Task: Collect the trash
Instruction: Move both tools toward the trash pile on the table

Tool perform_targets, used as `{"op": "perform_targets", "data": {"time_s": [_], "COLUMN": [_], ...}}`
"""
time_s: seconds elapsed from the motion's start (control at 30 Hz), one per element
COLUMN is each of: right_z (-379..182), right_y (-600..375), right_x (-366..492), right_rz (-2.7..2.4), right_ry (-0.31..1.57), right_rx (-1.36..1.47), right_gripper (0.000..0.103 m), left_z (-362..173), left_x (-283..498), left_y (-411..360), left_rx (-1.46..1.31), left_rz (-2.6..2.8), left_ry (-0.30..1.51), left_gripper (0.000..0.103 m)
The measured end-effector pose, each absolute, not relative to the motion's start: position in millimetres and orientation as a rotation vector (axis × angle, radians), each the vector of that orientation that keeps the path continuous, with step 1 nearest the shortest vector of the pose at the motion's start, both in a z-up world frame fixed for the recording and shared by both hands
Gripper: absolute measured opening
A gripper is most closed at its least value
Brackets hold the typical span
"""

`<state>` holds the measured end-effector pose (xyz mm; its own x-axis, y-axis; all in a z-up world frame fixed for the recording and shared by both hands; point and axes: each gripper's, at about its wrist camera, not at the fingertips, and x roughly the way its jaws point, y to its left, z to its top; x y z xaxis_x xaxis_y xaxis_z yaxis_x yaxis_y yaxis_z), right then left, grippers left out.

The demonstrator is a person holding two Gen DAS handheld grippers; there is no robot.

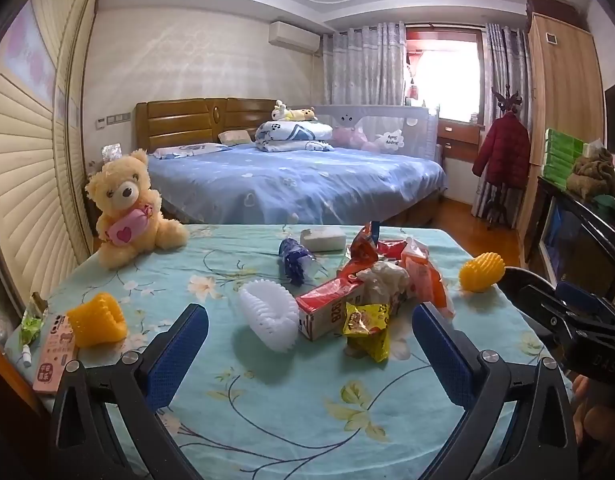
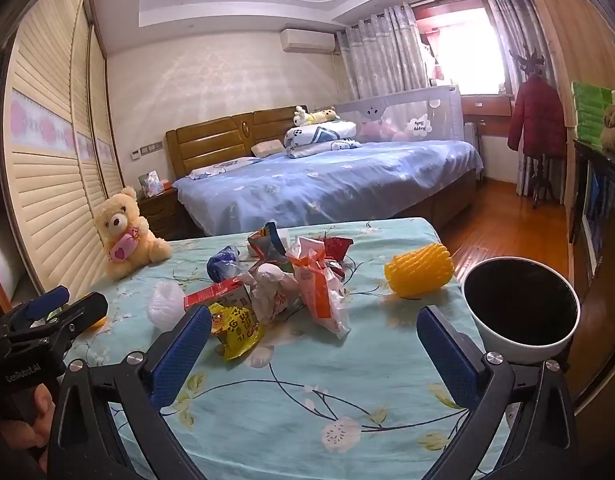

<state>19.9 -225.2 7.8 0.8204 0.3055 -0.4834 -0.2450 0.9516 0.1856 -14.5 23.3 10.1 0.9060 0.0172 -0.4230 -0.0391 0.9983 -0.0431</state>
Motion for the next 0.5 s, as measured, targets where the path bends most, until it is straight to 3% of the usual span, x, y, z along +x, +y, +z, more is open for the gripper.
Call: {"op": "perform_targets", "data": {"time_s": [0.5], "right_z": [8.2], "right_y": [-226.5], "right_x": [20.6], "right_rz": [0.295], "right_ry": [0.536], "right_rx": [0.118], "right_gripper": [0.103], "left_z": [8.9], "left_x": [-16.0], "left_y": [19.0], "left_rx": [-0.038], "left_rz": [0.029], "left_ry": [0.432], "left_gripper": [0.102]}}
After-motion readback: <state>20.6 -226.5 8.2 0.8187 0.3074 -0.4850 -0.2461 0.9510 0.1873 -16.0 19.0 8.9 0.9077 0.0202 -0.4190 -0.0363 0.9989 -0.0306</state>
